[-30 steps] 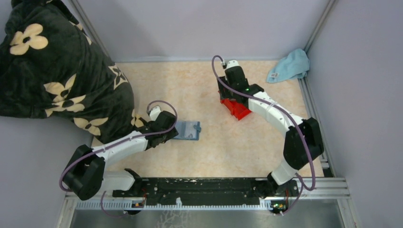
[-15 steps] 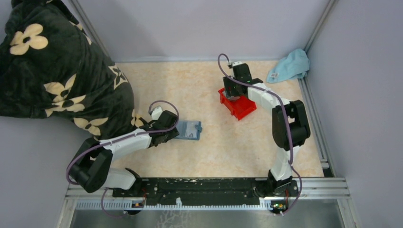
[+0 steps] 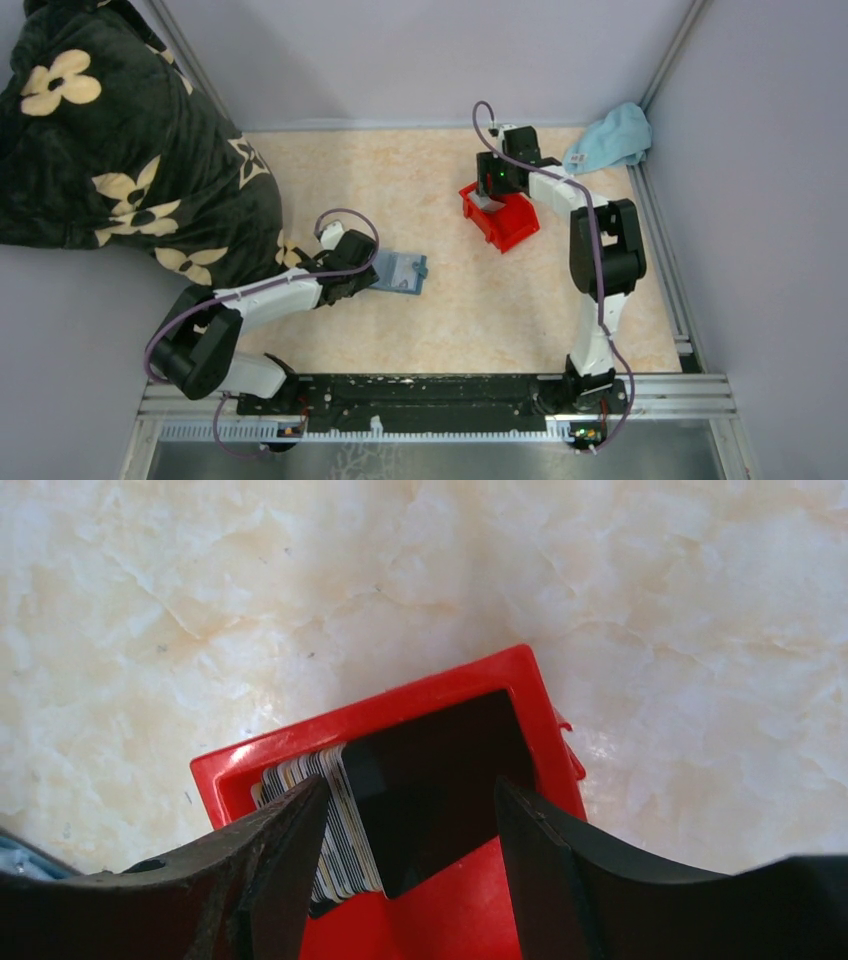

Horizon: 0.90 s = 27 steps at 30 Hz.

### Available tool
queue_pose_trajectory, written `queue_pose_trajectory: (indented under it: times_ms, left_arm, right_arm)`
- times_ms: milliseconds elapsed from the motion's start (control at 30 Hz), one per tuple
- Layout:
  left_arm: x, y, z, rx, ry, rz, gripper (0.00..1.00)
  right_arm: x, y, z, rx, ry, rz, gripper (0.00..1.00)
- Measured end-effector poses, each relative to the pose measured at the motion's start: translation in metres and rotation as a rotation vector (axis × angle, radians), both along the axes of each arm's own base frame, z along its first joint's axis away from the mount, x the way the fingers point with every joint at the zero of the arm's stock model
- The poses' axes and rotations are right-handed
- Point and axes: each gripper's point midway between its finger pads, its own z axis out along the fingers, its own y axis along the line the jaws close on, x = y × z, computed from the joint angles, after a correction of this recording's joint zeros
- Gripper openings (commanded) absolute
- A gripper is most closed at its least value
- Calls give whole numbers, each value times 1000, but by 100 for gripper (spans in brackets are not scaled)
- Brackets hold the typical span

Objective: Put the credit cards into the card holder
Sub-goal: Adjust the card holder at the center of the board.

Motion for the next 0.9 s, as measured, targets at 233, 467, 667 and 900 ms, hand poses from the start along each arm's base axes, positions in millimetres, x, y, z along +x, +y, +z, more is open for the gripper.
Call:
queue_pose_trajectory:
  times_ms: [233, 467, 667, 900]
  left_arm:
    - [3, -2, 0, -2, 6, -1, 53]
    - [7, -6, 1, -12, 6, -6, 53]
    - [10, -9, 1, -17, 8, -7, 53]
    - [14, -14, 1, -29, 7, -13, 53]
  right_arm:
    - [3, 13, -2, 87, 24, 46, 42]
    - [-2, 21, -1, 129, 42, 64, 38]
    - [-5, 23, -1, 147, 55, 61, 37]
    - [-15, 30, 8, 145, 59, 70, 34]
